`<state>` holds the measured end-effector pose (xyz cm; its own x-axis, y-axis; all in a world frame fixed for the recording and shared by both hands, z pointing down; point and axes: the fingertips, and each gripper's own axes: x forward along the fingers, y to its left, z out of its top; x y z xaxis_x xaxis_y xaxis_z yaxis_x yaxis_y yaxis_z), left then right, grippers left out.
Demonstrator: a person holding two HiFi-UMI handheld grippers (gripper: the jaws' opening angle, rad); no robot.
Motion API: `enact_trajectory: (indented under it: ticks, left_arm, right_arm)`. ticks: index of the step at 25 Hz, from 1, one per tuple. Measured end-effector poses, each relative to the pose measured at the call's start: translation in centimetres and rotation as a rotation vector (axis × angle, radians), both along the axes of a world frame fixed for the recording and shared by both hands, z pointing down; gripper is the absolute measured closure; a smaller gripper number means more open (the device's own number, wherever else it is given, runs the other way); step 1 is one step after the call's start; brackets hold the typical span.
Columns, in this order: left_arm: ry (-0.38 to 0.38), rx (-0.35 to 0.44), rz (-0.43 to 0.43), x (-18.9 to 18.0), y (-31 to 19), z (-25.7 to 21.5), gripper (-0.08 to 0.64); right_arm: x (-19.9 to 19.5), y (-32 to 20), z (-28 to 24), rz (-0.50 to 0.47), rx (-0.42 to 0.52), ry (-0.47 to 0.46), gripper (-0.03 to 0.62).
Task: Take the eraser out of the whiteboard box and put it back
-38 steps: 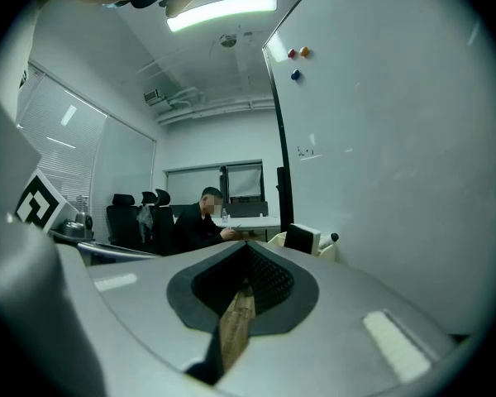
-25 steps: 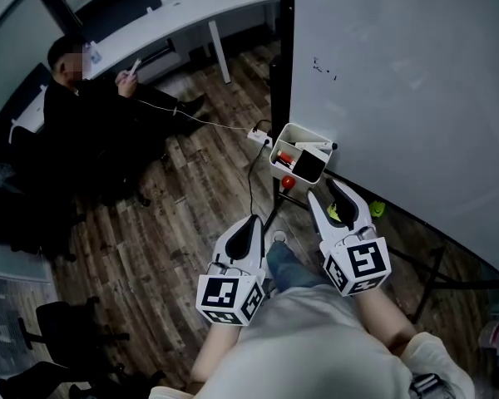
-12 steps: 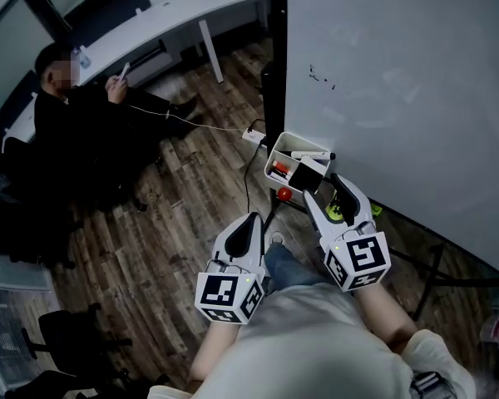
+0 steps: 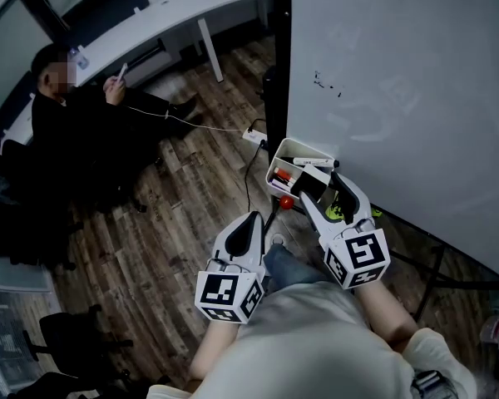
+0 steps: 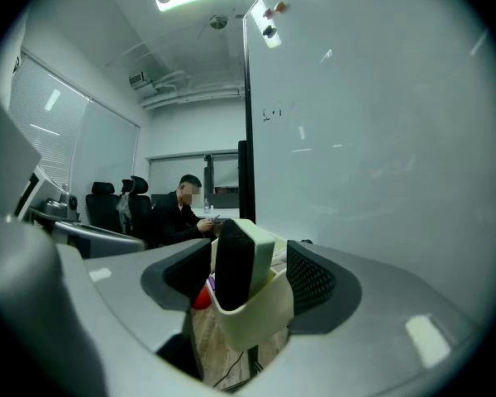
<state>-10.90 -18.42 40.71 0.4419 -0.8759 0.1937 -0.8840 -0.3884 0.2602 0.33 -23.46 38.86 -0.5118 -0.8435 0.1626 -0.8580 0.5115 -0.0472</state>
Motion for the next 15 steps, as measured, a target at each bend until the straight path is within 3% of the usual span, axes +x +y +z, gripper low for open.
enact_trajectory:
  ticks: [13, 15]
  left_arm:
    - [0.003, -0.012, 0.006, -0.4, -1.4, 0.4, 0.555]
    - [0.004, -0.014, 0.007, -0.3, -1.4, 0.4, 0.555]
  right_arm:
    - [-0.6, -1.2, 0.3, 0.002, 0.000, 0.011, 0.310]
    - [-0.8, -1.1, 0.2, -0.005, 0.002, 0.013, 0.334]
